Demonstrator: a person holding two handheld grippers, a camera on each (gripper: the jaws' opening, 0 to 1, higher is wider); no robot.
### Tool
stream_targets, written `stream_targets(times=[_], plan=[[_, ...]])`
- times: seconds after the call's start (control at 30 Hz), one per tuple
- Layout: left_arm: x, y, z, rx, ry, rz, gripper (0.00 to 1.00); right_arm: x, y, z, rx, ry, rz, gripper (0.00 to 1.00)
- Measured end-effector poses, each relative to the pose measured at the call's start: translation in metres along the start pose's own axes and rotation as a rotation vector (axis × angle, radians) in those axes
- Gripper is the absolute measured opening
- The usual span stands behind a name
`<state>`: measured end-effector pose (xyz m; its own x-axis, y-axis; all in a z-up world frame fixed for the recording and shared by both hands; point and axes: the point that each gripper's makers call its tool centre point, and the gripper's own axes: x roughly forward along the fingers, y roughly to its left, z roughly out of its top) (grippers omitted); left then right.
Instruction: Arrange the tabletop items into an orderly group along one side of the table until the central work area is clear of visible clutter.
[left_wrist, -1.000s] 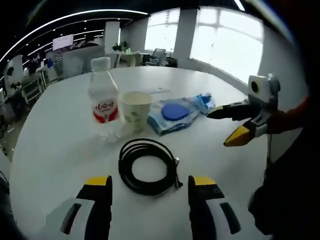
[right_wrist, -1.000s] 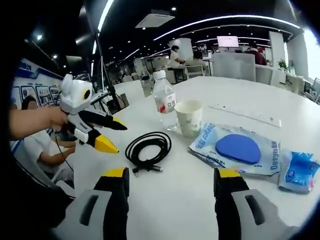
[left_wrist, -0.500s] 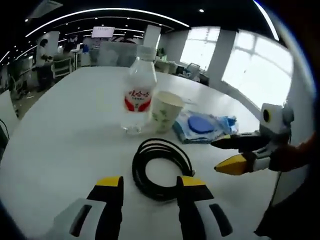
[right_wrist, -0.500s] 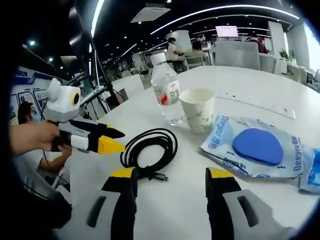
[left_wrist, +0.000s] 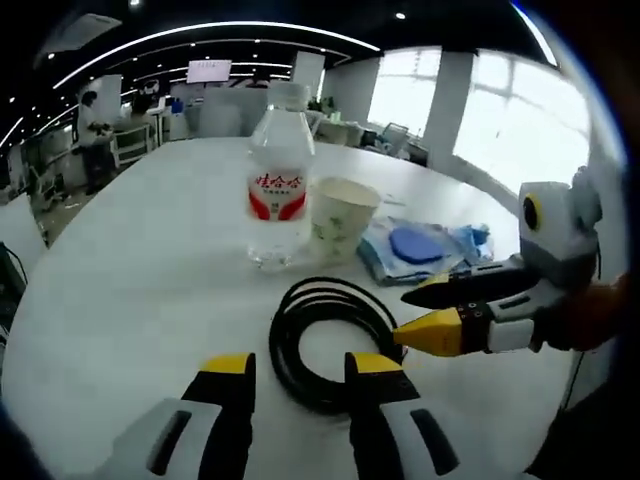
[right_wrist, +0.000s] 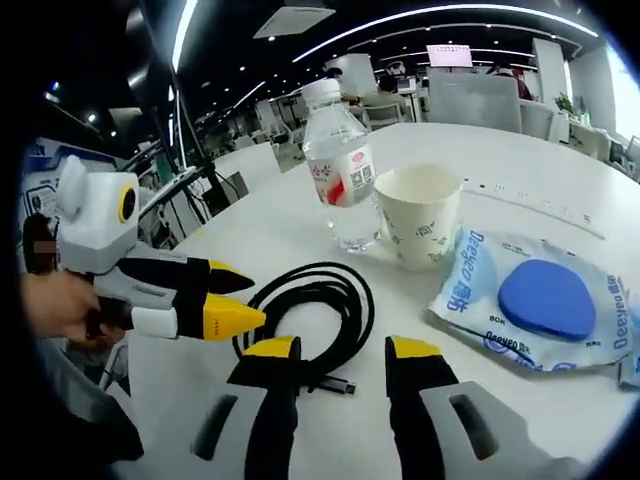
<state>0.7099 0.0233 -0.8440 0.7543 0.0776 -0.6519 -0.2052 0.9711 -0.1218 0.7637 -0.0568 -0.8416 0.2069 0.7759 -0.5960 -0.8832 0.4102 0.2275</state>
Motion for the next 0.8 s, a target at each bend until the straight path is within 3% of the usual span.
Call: stream_targets(times=[0.27,0.37,0.57,0.73,0.8], plan=[[0.006,-0.007,-0.012,-0.008,0.03,-0.02,0.34,0.011,0.002,-0.015,-0.005,0.048,-0.008,0.3],[0.008,-0.006,-0.016,-0.009,0.035,-0.021,0.34,0.014,0.004,-0.019,-0.014,0.063,-0.009,0.26],[0.01,-0.006,-0.015,-0.003,0.035,-0.019,0.34,0.019,0.005,-0.019,-0.034,0.061,-0.008,0.24],[0.02,-0.01,-0.015,-0.009,0.054,-0.035,0.33,0.017,0.0,-0.021,0.029,0.071,-0.023,0.26],[0.021,-0.013,-0.015,-0.007,0.057,-0.031,0.33,0.018,0.001,-0.021,0.016,0.066,-0.02,0.26]])
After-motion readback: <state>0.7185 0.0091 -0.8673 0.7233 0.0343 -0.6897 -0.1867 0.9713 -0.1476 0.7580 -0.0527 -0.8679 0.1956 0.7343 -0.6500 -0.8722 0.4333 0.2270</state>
